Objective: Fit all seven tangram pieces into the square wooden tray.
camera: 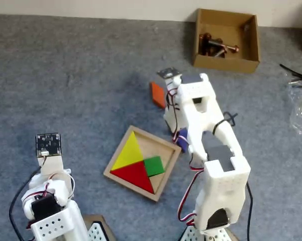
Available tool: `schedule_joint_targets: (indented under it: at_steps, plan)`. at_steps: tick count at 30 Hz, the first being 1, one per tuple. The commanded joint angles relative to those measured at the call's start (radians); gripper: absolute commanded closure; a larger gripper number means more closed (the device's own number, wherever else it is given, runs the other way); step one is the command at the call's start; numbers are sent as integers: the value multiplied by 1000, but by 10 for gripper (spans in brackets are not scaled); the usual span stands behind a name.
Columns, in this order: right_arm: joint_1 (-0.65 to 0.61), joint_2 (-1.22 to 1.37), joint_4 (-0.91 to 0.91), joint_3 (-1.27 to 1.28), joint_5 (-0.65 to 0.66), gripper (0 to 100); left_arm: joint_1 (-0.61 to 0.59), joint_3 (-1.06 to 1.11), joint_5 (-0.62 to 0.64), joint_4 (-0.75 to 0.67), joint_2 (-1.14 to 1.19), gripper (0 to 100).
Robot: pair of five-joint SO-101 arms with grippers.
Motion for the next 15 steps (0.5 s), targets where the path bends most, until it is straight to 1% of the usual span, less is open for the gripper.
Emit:
schedule_joint_targets:
  at_steps: [1,10,15]
  plan:
    - [-8,-18,-28,-5,3,810,15,21,9,5,-5,995]
    - [-12,-18,-13,-4,11,810,15,21,9,5,-5,995]
    - [-12,-16,-15,-4,38,810,15,21,9,5,-5,995]
